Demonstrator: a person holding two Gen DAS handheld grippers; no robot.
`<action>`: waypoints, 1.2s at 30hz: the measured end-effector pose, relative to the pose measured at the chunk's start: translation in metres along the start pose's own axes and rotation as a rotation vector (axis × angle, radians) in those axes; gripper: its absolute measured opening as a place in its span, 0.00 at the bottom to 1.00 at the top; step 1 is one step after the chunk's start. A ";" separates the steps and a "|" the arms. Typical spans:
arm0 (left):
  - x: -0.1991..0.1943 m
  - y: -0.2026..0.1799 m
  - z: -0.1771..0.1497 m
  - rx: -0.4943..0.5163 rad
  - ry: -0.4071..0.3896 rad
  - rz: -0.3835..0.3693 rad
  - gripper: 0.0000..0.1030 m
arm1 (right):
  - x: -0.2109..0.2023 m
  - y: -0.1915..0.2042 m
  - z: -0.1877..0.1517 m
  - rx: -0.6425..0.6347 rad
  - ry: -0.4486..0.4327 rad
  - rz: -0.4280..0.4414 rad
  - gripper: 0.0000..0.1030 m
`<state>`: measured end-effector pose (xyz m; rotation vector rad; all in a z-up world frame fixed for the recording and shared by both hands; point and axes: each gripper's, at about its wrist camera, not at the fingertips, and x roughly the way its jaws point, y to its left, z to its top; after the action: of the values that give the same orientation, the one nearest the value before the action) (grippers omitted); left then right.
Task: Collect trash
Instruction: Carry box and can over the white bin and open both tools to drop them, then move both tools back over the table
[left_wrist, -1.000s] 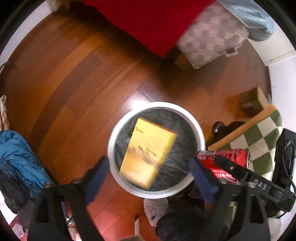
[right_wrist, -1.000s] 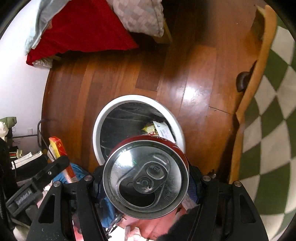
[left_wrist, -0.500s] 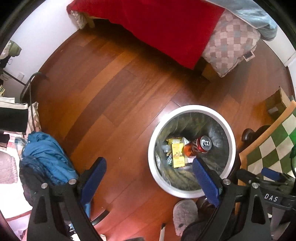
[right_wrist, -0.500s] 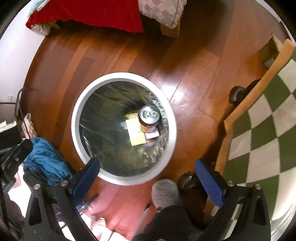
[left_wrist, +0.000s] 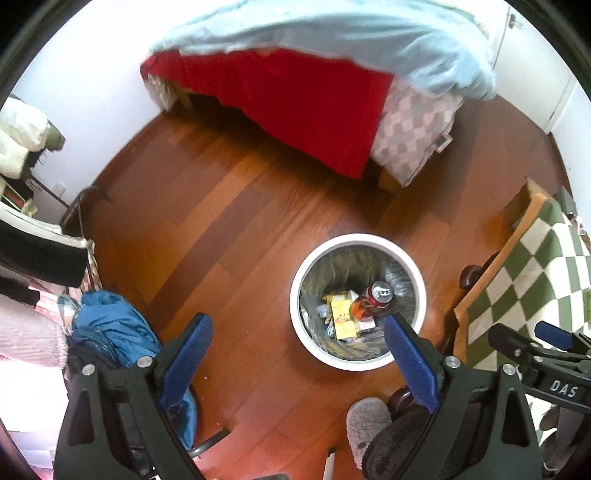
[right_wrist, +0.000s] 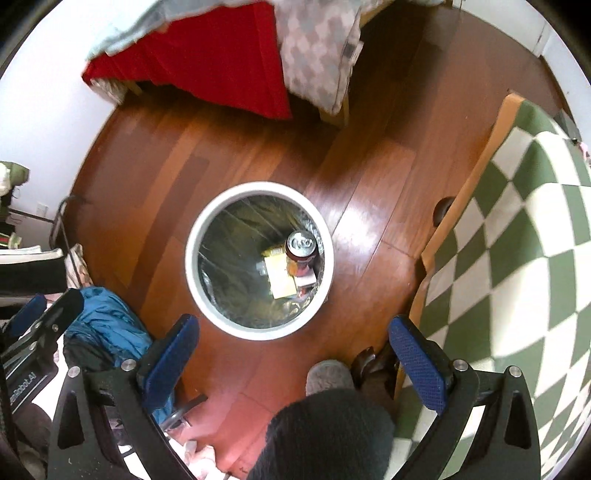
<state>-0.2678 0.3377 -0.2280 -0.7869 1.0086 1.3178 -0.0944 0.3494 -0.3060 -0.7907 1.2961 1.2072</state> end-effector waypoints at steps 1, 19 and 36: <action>-0.012 -0.002 -0.002 0.002 -0.025 -0.001 0.92 | -0.012 -0.002 -0.004 0.003 -0.020 0.008 1.00; -0.122 -0.190 -0.044 0.238 -0.238 -0.160 0.92 | -0.223 -0.183 -0.113 0.345 -0.409 0.188 1.00; -0.007 -0.484 -0.167 0.750 0.060 -0.185 0.92 | -0.145 -0.546 -0.260 1.068 -0.282 0.052 0.53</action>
<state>0.1879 0.1258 -0.3269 -0.3294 1.3224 0.6699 0.3717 -0.0612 -0.3104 0.1844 1.4674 0.4794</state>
